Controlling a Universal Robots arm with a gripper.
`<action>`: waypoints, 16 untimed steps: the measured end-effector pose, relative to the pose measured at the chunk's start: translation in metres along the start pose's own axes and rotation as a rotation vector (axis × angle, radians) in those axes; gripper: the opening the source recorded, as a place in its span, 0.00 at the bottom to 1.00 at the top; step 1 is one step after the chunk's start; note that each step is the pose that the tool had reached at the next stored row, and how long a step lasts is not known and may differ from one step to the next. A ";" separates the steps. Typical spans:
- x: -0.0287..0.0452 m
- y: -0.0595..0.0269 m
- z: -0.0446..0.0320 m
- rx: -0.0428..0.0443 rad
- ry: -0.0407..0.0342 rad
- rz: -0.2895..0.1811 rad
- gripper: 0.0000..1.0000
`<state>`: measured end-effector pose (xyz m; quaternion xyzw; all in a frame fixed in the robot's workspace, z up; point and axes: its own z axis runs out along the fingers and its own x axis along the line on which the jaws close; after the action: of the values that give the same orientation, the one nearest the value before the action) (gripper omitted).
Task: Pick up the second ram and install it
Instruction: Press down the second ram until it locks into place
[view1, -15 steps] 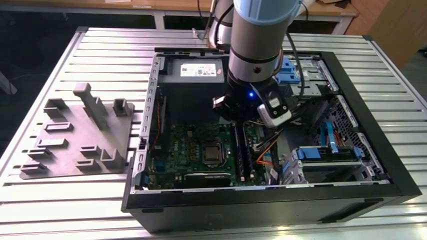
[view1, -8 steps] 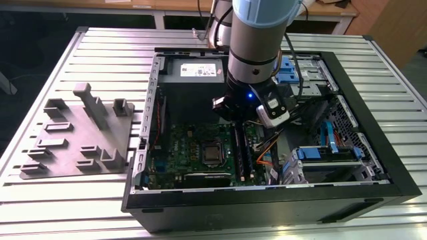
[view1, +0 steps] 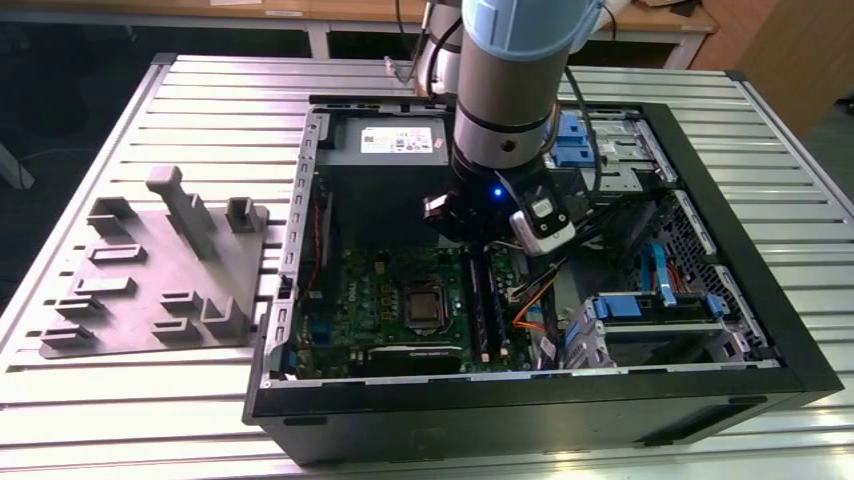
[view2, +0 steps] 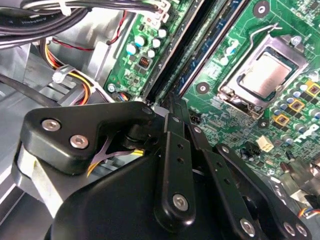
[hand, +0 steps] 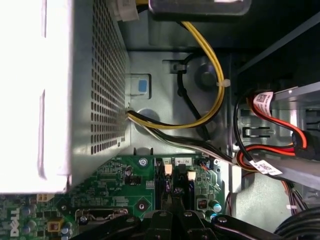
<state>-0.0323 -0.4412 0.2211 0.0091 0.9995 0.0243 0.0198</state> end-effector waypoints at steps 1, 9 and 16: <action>0.0001 0.0000 0.0010 0.0007 0.0002 0.000 0.10; 0.0003 -0.0001 0.0034 -0.0013 0.0003 0.000 0.10; 0.0003 -0.0001 0.0045 -0.0020 0.0001 0.000 0.10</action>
<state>-0.0324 -0.4411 0.2166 0.0092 0.9994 0.0253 0.0197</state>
